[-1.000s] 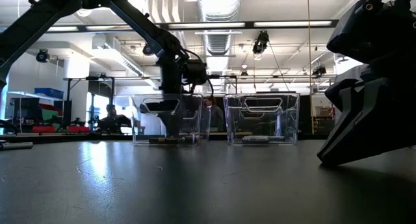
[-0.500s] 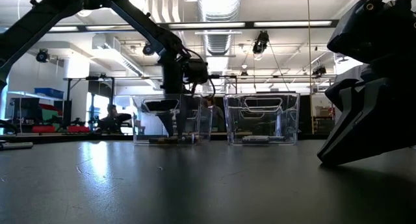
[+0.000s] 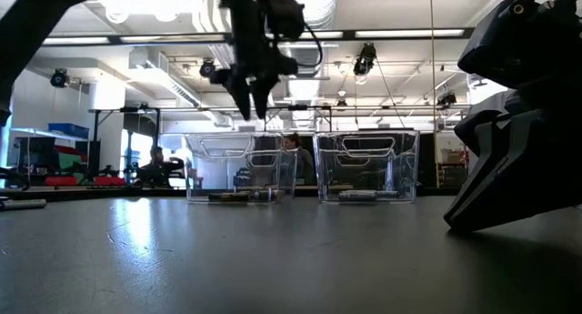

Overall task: Sort batteries
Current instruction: Put the white battery into the right transparent bin

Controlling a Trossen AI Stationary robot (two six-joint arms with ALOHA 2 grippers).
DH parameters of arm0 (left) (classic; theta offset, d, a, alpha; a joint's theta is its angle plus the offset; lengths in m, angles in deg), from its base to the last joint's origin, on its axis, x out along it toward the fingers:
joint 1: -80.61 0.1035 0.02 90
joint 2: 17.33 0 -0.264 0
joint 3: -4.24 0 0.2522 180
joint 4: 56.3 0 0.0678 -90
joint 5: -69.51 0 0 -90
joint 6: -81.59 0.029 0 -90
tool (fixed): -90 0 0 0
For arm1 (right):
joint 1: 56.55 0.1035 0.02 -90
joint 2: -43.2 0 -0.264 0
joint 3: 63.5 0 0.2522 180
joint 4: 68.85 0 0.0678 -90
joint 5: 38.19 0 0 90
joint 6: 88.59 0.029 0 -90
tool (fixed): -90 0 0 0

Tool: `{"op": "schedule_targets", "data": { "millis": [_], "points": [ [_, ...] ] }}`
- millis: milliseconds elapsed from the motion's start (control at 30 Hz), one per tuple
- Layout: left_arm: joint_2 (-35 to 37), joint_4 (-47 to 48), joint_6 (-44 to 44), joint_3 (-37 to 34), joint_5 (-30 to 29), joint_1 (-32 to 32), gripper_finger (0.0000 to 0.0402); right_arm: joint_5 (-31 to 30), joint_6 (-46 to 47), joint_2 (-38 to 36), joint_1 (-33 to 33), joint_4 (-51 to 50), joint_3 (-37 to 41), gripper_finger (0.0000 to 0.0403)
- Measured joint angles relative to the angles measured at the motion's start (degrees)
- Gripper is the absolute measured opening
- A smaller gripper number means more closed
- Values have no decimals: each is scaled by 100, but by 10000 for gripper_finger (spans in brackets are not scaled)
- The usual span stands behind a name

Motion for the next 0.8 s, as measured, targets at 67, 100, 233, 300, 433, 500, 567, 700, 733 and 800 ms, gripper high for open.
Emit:
{"op": "schedule_targets", "data": {
  "millis": [67, 100, 233, 300, 433, 500, 567, 700, 733, 800],
  "points": [
    [147, 477, 3, 2, -313, -315, 162, 15, 7, 0, 2, 0, 0, 38],
    [244, 693, -60, -50, -523, -472, 162, 16, 31, 0, 8, 0, 0, 38],
    [687, 1282, -186, -723, -900, -1135, 162, 11, 66, 0, 43, 0, 0, 38],
    [949, 1269, -345, -1321, -832, -1441, 162, 11, 75, 0, 62, 0, 0, 38],
    [1631, 1273, -1058, -2565, -462, -1952, 162, 14, 99, 0, 70, 2, 0, 38],
    [1980, 1218, -1707, -3134, -275, -2242, 162, 12, 90, 0, 70, 3, 0, 38],
    [2341, 1130, -2241, -3620, -117, -2618, 162, 2, 62, 0, 70, 5, 0, 38],
    [2973, 1059, -3303, -4575, -42, -3271, 162, 9, 48, 0, 45, 25, 0, 38],
    [3127, 942, -3549, -4832, 38, -3364, 162, 17, 47, 0, 37, 26, 0, 38],
    [3400, 635, -3887, -5317, 210, -3461, 162, 29, 37, -2, 6, 33, 0, 38]
  ]
}}
